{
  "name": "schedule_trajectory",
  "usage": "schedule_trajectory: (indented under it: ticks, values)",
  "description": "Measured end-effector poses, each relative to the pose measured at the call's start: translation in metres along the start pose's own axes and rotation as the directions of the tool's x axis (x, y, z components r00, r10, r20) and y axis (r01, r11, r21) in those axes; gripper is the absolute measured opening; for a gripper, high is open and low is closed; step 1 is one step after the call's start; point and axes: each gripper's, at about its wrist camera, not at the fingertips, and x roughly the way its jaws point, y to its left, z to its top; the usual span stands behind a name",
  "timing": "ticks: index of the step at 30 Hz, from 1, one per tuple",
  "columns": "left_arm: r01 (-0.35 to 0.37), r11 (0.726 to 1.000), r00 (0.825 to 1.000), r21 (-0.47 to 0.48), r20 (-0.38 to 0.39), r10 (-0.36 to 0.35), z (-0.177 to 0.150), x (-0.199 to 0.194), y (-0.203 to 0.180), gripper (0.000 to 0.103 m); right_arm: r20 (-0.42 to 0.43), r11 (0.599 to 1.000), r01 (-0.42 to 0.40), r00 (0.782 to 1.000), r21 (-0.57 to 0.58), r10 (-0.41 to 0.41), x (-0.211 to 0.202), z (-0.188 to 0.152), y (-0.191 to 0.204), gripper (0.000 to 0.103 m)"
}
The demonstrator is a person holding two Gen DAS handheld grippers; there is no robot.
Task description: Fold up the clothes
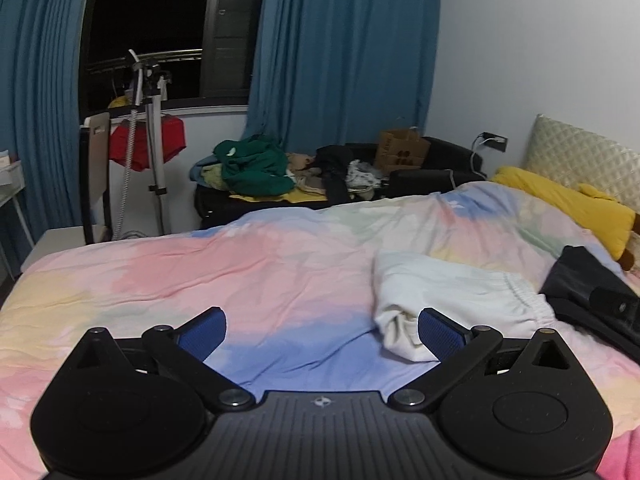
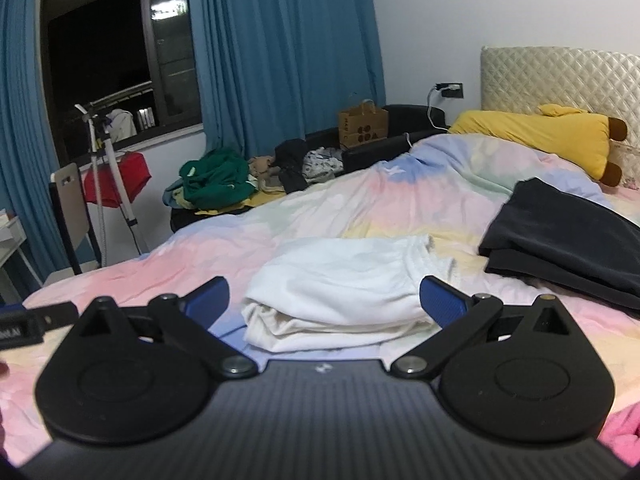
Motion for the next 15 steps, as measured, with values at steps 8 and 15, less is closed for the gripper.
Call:
schedule_trajectory:
  ticks: [8,15]
  values:
    - [-0.045,0.999,0.999,0.019,0.022,0.045,0.0,-0.002,0.013,0.103,-0.006,1.0,-0.011,1.0,0.014,0.011,0.013,-0.002,0.01,0.103]
    - [-0.041,0.998,0.999,0.05,0.025,0.04,-0.006,-0.002,0.002,0.103,-0.09,0.998,0.048,0.995,0.032,-0.045,0.027,-0.02,0.004,0.103]
